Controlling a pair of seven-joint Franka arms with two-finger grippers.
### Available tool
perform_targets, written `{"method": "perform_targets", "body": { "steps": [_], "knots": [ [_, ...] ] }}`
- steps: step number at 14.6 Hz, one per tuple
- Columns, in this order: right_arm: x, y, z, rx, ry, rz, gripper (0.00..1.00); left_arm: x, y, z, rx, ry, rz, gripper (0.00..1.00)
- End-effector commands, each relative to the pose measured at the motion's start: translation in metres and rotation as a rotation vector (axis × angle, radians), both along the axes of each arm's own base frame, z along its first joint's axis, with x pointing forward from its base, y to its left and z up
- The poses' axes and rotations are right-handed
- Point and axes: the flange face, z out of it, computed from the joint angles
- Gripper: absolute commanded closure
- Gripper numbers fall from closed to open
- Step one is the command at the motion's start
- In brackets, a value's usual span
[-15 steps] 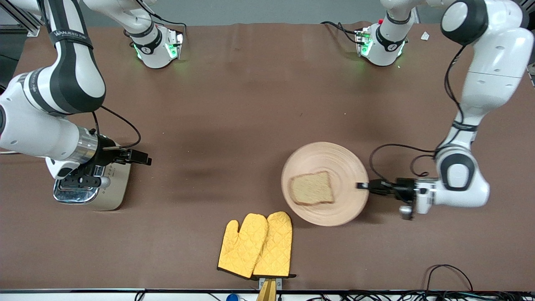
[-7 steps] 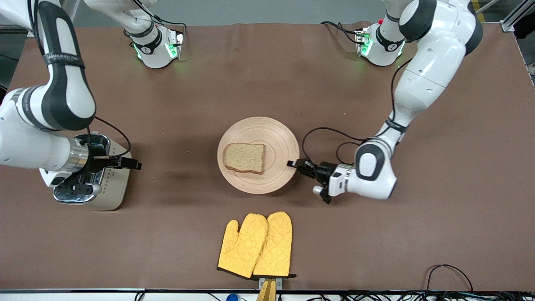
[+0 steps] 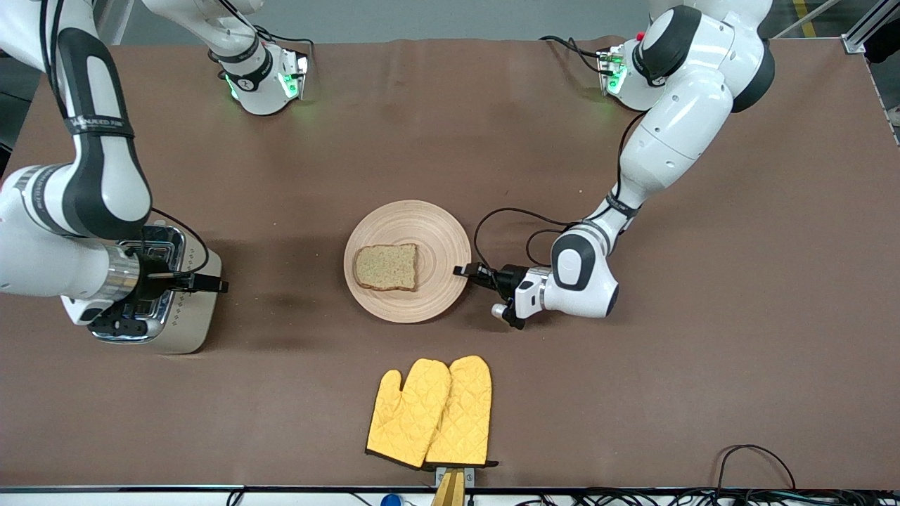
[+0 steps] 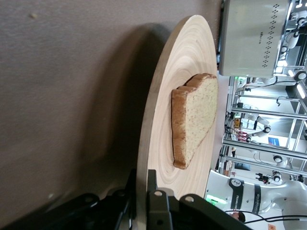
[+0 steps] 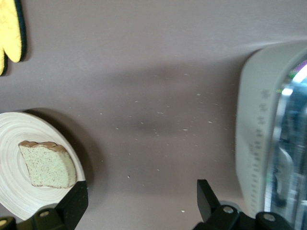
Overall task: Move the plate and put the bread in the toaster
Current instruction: 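Release the plate with the left gripper while the right gripper reaches the bread, then grasp the bread slice with the right gripper while the left gripper withdraws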
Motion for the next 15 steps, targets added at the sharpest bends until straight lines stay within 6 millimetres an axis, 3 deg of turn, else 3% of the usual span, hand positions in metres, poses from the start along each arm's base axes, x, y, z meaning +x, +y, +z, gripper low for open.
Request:
{"method": "perform_targets", "body": {
  "steps": [1, 2, 3, 4, 6, 9, 13, 15],
  "knots": [
    [-0.015, 0.026, -0.031, -0.025, -0.010, 0.032, 0.00, 0.006, 0.000, 0.004, 0.006, -0.013, 0.039, 0.84],
    [-0.021, 0.039, -0.042, -0.033, -0.030, 0.040, 0.00, 0.007, 0.000, 0.007, 0.008, -0.013, 0.040, 0.63],
    [-0.029, 0.045, -0.057, -0.042, -0.048, 0.031, 0.00, 0.010, 0.001, 0.011, 0.007, -0.017, 0.046, 0.19],
    [-0.036, 0.053, -0.062, -0.047, -0.080, 0.026, 0.00, 0.023, 0.016, 0.021, 0.009, -0.035, 0.079, 0.00],
    [-0.051, 0.111, -0.065, -0.061, -0.115, -0.022, 0.00, 0.060, 0.071, 0.051, 0.020, -0.024, 0.187, 0.00],
    [-0.066, 0.187, -0.066, -0.056, -0.160, -0.017, 0.00, 0.096, 0.119, 0.110, 0.118, 0.010, 0.278, 0.00],
    [-0.085, 0.222, -0.102, -0.070, -0.159, 0.017, 0.07, 0.132, 0.215, 0.179, 0.388, -0.049, 0.354, 0.00],
    [-0.095, 0.229, -0.125, -0.077, -0.186, 0.022, 0.11, 0.133, 0.237, 0.224, 0.507, -0.075, 0.366, 0.00]
  ]
}}
